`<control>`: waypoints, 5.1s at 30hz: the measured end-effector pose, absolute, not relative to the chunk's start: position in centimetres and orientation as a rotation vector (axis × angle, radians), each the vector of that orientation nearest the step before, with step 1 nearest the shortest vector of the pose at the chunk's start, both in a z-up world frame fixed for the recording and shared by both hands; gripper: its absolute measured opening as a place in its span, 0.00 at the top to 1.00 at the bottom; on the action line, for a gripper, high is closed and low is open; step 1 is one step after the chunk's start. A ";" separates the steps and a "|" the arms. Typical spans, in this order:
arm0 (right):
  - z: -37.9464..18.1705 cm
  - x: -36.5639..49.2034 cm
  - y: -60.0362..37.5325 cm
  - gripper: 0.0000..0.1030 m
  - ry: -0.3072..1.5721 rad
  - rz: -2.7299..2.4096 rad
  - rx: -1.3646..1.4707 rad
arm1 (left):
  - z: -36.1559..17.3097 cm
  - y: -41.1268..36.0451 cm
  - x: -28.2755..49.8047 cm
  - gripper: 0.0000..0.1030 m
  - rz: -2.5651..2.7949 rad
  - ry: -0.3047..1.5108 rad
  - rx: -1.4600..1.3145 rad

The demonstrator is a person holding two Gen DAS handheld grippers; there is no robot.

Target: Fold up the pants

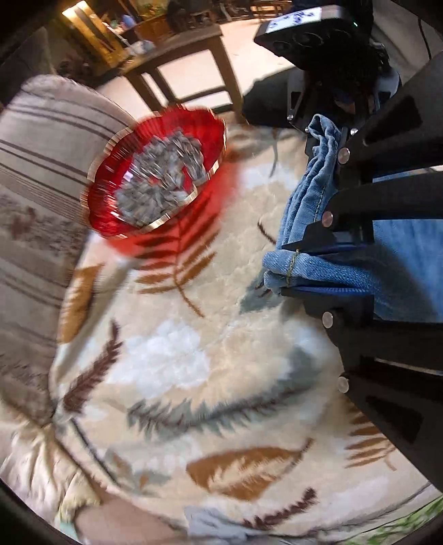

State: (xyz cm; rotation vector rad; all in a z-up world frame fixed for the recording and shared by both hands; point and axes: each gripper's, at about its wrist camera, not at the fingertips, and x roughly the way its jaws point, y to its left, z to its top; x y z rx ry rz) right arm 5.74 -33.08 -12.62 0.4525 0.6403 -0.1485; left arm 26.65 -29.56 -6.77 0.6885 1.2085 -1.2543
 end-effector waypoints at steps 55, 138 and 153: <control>-3.0 15.4 -21.3 0.11 0.832 0.834 -0.415 | -7.2 3.4 8.8 0.09 -0.492 1.051 -0.283; -1.8 21.5 -19.5 0.06 0.910 0.685 -0.326 | -6.3 9.2 6.9 0.00 -0.106 0.837 -0.456; 0.7 24.5 -1.8 0.00 0.926 0.902 -0.362 | -9.5 19.4 3.8 0.00 0.133 0.763 -0.777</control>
